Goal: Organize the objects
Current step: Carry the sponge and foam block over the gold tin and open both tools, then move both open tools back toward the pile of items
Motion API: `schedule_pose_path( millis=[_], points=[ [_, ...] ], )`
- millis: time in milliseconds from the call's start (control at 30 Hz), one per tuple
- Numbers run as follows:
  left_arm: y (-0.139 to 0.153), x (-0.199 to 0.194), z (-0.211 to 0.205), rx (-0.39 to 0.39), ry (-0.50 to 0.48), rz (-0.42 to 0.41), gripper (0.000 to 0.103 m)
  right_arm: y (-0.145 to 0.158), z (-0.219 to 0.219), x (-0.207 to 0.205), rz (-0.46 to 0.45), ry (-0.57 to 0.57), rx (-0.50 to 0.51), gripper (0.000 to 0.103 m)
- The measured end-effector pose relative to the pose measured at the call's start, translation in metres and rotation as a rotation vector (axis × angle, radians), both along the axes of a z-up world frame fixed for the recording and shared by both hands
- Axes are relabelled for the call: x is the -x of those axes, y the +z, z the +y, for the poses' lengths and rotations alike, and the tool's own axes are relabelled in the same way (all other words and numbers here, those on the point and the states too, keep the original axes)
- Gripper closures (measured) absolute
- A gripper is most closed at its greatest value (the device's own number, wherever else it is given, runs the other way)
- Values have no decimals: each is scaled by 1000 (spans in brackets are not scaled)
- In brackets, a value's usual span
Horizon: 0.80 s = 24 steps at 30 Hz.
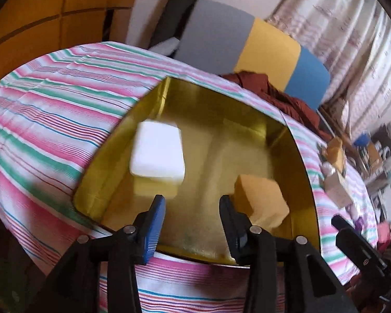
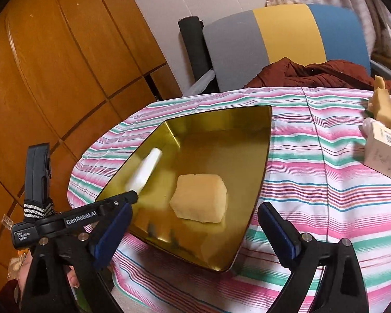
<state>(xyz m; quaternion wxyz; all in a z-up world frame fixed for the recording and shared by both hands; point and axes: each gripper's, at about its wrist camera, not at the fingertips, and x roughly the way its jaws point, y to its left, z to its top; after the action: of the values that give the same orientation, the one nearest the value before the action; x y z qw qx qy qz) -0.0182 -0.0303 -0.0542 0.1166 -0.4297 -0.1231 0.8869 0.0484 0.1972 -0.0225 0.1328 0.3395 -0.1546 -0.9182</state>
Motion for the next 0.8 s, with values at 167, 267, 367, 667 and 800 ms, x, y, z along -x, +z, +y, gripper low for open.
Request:
schedule_pose_path(
  millis=[167,267,367,667,800],
  points=[
    [6,-2,-8,-17,16,21,57,-2,8,-2,-7,-26,13,5],
    [8,-3,-3,-18,-4,21,57,-3,12,-3,-15,-38,22,5],
    [9,-8,7,-9,-35,23,57,-3,15,-4,-12,-48,22,5],
    [19,-26,42,-13,-166,77,57,0,39,-8,-3,-110,8,5],
    [22,-35,61,-11,-228,88,57,-2,56,-11,-11,-148,-6,5]
  ],
)
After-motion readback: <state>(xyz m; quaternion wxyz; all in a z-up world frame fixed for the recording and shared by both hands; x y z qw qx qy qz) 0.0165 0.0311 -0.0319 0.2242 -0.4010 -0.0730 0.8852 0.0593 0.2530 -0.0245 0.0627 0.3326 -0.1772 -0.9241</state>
